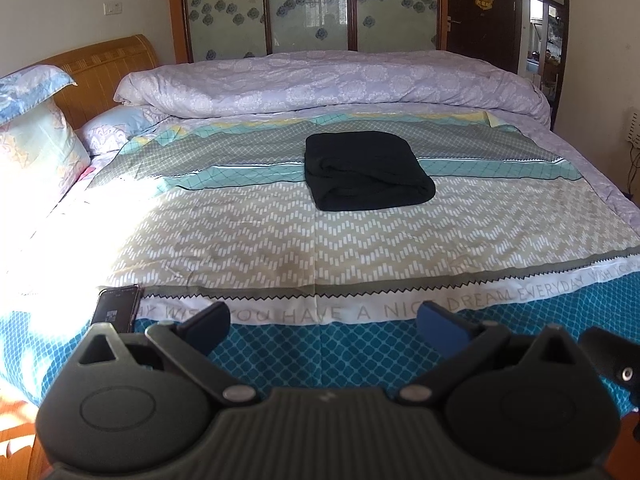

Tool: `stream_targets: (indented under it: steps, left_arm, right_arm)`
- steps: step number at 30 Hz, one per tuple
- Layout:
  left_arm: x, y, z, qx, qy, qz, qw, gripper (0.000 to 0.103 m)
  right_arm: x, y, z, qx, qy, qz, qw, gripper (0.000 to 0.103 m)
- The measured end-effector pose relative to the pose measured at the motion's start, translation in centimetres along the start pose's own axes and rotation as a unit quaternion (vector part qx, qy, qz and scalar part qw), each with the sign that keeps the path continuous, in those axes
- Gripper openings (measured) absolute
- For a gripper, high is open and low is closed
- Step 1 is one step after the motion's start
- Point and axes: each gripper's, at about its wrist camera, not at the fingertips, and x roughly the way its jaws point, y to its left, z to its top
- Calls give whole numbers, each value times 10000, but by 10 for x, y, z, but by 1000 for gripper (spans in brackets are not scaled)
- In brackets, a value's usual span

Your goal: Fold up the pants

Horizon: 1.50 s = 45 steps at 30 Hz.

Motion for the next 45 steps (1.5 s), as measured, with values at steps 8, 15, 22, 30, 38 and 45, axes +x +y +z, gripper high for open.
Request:
stream_targets:
  steps: [8,15,22,30,38,45]
  left_arm:
    - [-1,-4,-1,118,-95,78,9999,103]
    - [-3,-10,-2,339,-252,155,9990,103]
    - [-3,-9,-2,325,-232,148,9991,103]
    - [-3,-9,-2,340,-195,107,9992,103]
    - [-3,-7,0,308,-219,122,9992,103]
    - [-4,-7,1,331,-246,-5,9991,103]
  right_arm:
    - [2,0,-2,5,15,2,10000,98]
    - [4,-1,-6,35,57,4,10000,98]
    - [2,-1,-6,53,29,-9,10000,98]
    - [2,-1,-6,61,33,-25,10000,98]
    - [3,-1,-6,54,44,-33,10000,98]
    - [2,0,-3,2,23,-41,10000,98]
